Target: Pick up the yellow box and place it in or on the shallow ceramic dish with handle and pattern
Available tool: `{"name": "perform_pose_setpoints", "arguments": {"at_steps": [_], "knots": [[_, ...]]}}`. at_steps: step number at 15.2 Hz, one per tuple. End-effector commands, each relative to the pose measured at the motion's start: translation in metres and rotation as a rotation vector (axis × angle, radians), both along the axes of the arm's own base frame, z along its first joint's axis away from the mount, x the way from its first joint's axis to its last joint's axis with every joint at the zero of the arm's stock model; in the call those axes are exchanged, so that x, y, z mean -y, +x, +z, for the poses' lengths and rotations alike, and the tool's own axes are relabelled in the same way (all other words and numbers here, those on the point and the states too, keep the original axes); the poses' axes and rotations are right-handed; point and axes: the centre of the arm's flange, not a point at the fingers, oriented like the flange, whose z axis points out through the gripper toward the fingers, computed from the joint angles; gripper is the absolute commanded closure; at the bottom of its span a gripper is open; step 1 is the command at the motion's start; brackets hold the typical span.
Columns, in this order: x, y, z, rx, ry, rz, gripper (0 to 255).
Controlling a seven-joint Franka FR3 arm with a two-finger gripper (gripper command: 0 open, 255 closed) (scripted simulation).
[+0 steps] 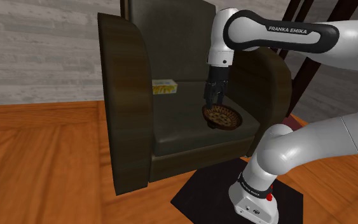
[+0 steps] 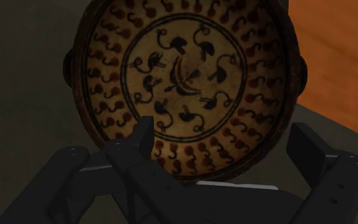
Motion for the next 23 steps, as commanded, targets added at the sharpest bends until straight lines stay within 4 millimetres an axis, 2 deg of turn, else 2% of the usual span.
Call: {"name": "perform_pose_setpoints", "arguments": {"at_steps": [1,7,14,21,23], "knots": [[0.0,0.0,0.0,0.0,0.0,0.0,0],[0.05,0.038,-0.008,0.18,0.043,0.192,0],[0.097,0.093,-0.01,0.389,0.093,0.416,0],[0.131,0.158,-0.001,0.599,0.143,0.64,0],[0.131,0.163,-0.005,0.611,0.146,0.652,0]]}}
